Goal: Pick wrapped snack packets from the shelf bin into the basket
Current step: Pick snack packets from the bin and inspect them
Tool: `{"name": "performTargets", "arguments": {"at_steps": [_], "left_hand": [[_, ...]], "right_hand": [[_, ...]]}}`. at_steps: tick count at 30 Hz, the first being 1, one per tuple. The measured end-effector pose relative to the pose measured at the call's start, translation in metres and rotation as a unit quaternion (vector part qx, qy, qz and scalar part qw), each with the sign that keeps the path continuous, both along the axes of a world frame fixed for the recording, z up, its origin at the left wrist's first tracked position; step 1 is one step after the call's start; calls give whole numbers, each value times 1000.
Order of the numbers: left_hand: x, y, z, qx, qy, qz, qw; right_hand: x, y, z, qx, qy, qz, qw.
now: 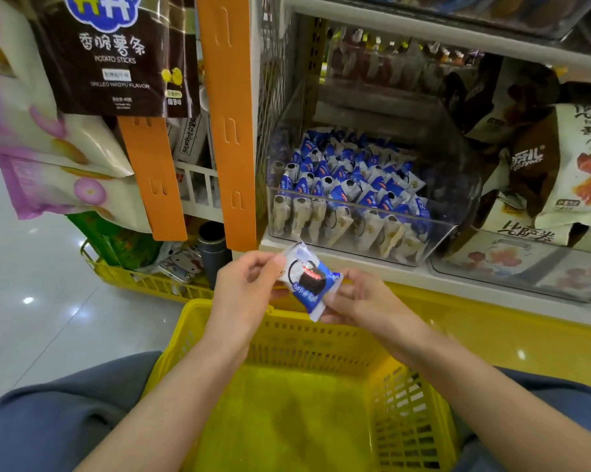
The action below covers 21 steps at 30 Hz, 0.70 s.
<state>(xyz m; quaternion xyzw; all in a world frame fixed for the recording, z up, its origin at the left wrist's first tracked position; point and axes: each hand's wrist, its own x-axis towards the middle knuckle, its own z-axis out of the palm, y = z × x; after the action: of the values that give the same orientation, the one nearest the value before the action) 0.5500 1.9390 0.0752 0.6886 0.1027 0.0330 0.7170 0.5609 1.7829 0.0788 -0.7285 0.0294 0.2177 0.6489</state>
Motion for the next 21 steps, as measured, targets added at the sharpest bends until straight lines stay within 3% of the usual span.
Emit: {"name": "performTargets", "arguments": {"at_steps": [3, 7, 10, 13, 17, 19, 21], "left_hand": [[2, 2, -1, 43, -17, 16, 999], [1, 5, 0, 196, -99, -9, 976], [-5, 0, 0, 249, -135, -51, 958], [-9, -2, 0, 278, -163, -72, 944], [-9, -1, 1, 280, -174, -75, 941], [-8, -2, 0, 272, -169, -77, 944], [-8, -3, -3, 267, -156, -86, 947]], "right_hand": [[-2, 3, -2, -72, -51, 59, 994], [-4, 1, -6, -233, -225, 78, 943], [-4, 2, -6, -222, -320, 41, 920], [-2, 3, -4, -163, -306, 9, 938], [0, 3, -1, -77, -209, 4, 975], [-2, 3, 1, -87, -219, 3, 972], [-3, 0, 1, -171, -295, 14, 940]]}}
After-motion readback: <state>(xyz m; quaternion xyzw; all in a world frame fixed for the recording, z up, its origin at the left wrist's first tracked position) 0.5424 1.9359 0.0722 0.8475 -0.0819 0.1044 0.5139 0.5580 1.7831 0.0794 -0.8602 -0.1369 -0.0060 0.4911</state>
